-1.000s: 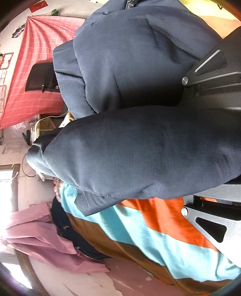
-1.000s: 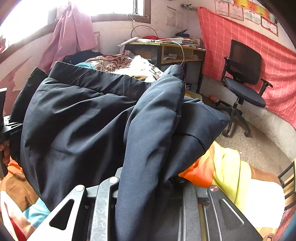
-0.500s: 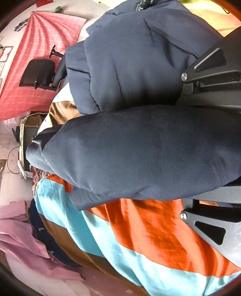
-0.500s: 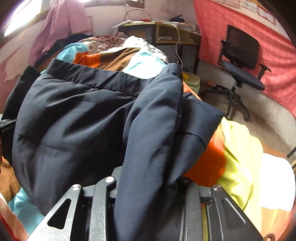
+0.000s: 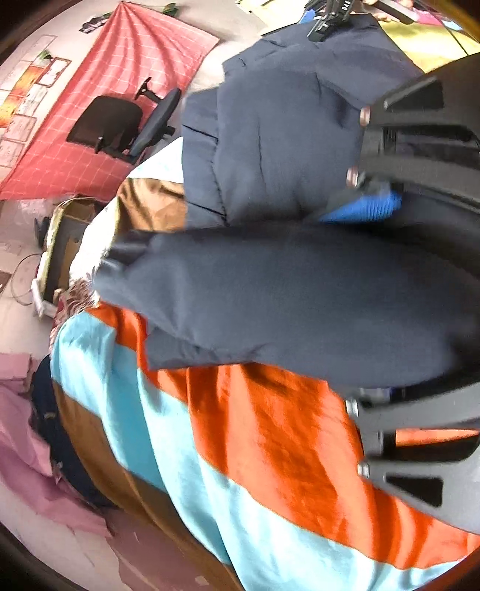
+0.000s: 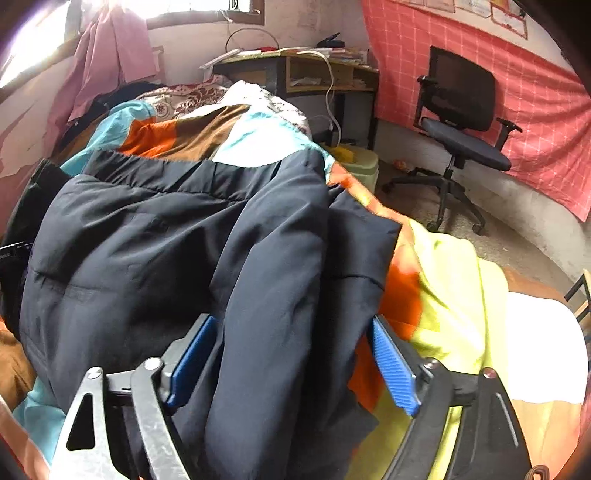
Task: Fold large clothes
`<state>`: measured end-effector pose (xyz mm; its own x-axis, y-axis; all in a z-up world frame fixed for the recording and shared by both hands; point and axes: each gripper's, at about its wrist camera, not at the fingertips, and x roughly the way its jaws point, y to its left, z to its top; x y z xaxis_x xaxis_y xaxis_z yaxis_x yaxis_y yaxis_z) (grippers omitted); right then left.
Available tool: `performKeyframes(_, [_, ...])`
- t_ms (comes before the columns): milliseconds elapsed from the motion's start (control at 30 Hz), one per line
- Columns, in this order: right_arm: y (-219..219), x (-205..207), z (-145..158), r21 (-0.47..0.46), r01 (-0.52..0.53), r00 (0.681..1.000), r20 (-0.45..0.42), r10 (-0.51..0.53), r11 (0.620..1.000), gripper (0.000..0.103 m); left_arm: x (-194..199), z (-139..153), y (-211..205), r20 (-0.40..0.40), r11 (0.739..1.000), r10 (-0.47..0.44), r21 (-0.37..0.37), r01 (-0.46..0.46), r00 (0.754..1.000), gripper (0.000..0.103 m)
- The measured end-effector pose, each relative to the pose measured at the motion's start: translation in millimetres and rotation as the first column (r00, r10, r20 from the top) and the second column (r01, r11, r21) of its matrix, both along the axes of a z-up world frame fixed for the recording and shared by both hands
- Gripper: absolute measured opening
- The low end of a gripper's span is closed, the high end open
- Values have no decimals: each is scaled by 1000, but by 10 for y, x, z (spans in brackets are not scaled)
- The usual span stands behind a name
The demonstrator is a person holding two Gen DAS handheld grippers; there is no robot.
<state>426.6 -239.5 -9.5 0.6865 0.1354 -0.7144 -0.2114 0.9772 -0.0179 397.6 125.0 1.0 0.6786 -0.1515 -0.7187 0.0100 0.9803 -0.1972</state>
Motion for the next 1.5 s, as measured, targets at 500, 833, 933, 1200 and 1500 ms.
performKeyframes(500, [94,-344,211,-38,49,993,108,-44,998,103,-502,338,-40,139,998,49,-31,-46,989,94])
performKeyframes(833, [211,-744,482,42,35,981,190,-42,998,103,-976,623,-337,250,1000,8,1,-8,968,96])
performKeyframes(933, [247,-884,552,69,34,977,210,-48,997,103,-1110,673,-424,271,1000,1,15,-5,963,96])
performKeyframes(1200, [346,-1261,656,115,30,963,261,-59,993,103,-1476,785,-669,339,999,-26,48,10,940,98])
performKeyframes(1500, [465,-1745,720,150,2,948,313,-50,989,103,-1856,779,-884,387,996,-81,70,58,919,100])
